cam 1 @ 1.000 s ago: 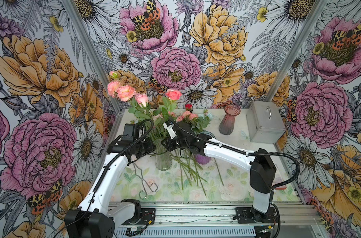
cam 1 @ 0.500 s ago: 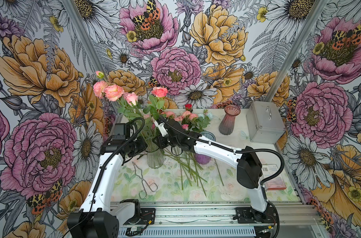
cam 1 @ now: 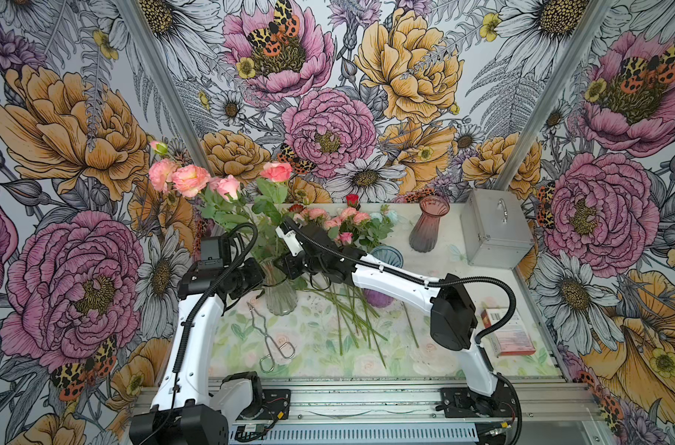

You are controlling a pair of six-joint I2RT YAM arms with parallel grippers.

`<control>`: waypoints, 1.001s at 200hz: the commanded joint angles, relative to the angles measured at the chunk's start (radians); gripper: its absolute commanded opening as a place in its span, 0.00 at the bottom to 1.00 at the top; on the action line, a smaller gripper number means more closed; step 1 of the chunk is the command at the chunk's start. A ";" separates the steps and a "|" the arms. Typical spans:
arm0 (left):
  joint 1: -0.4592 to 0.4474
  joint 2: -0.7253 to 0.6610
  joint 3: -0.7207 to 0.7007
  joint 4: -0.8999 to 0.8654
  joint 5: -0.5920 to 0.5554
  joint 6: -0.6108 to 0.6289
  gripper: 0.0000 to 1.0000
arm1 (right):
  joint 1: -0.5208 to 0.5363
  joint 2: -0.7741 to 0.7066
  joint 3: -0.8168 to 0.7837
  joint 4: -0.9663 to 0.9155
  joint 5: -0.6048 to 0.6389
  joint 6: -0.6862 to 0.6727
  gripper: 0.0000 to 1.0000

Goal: Place the pink flowers into the vase
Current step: Move the vase to the center of the board.

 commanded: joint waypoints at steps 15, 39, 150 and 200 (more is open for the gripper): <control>0.019 -0.021 -0.023 0.085 -0.045 0.011 0.21 | 0.031 0.021 0.024 -0.015 -0.049 -0.032 0.28; 0.021 -0.033 -0.027 0.086 -0.037 0.001 0.27 | 0.031 0.017 0.028 -0.015 -0.049 -0.034 0.29; 0.021 -0.066 -0.020 0.064 -0.017 0.001 0.48 | 0.031 -0.003 0.046 -0.017 -0.046 -0.044 0.39; 0.021 -0.072 -0.018 0.054 -0.013 0.002 0.52 | 0.023 -0.022 0.034 -0.017 -0.037 -0.050 0.46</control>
